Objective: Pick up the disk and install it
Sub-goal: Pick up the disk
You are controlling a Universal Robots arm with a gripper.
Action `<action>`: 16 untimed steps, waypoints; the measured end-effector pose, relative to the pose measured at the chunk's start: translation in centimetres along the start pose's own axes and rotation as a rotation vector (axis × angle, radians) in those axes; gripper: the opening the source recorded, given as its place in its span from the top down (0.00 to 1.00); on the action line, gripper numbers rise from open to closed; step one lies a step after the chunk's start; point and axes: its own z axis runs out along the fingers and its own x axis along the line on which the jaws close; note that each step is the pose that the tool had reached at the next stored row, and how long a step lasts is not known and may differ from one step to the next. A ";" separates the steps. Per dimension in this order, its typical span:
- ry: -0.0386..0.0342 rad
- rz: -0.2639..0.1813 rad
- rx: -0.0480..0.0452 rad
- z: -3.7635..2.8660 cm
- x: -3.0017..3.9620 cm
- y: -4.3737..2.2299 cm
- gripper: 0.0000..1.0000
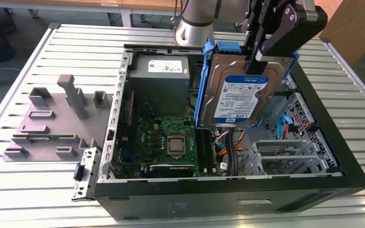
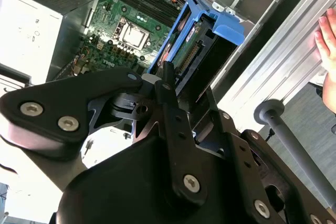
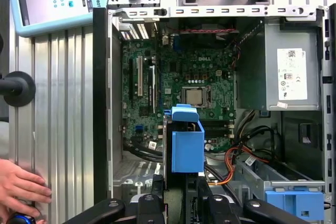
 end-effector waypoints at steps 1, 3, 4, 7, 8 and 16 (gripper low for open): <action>0.0003 0.000 0.0000 0.00 0.10 0.00 0.65; 0.0008 0.000 0.0000 0.00 0.30 -0.01 0.65; 0.0011 0.000 0.0000 0.01 0.40 -0.01 0.65; 0.0018 0.000 0.0000 0.01 0.72 -0.02 0.65; 0.0022 0.000 0.0000 0.01 0.82 -0.02 0.65; 0.0050 0.000 0.0001 0.03 1.27 -0.06 0.65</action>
